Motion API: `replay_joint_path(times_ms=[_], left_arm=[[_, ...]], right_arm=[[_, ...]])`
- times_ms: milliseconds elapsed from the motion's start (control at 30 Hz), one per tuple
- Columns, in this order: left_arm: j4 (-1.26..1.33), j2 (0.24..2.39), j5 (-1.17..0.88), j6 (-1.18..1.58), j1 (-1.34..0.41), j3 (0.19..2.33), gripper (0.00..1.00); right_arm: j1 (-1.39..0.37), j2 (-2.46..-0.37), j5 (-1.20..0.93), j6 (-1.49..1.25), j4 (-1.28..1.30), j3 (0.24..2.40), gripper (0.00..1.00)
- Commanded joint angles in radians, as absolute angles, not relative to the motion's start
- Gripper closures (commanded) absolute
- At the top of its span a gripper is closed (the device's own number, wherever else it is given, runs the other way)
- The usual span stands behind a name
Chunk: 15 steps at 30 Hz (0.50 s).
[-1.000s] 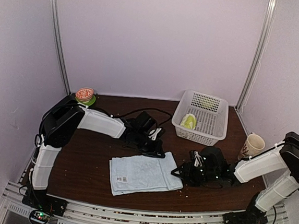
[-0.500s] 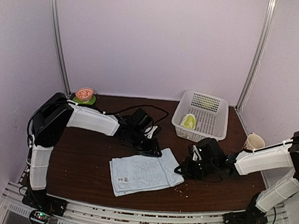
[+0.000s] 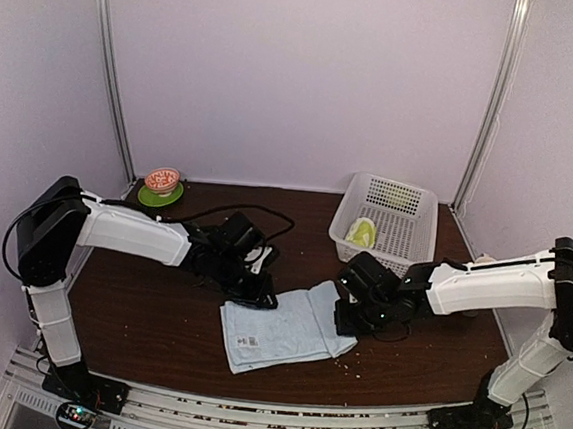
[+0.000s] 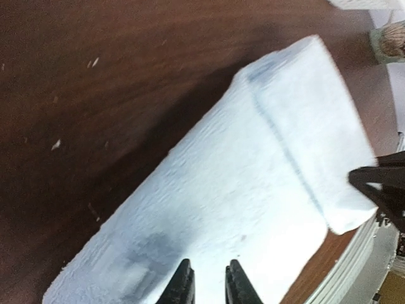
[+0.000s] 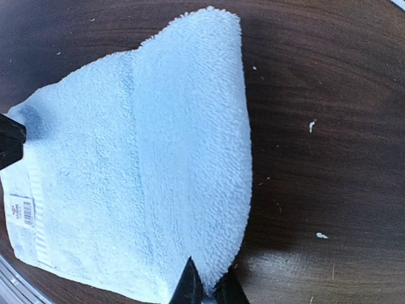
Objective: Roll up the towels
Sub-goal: Roll the towel at the center of the board.
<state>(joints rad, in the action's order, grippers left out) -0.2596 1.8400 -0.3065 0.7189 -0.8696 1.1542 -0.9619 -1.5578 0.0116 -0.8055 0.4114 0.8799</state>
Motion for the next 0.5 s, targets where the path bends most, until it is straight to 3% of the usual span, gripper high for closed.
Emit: replay_joint_path(times_ms=[0, 467], left_arm=[[-0.264, 1.837, -0.245, 0.719, -0.868, 1.088, 0.84], [-0.205, 1.849, -0.243, 0.74, -0.874, 0.98, 0.99]], right_arm=[[-1.004, -1.611, 0.128, -0.77, 0.519, 0.962, 1.0], [-1.096, -1.69, 0.153, -0.741, 0.55, 1.126, 1.0]])
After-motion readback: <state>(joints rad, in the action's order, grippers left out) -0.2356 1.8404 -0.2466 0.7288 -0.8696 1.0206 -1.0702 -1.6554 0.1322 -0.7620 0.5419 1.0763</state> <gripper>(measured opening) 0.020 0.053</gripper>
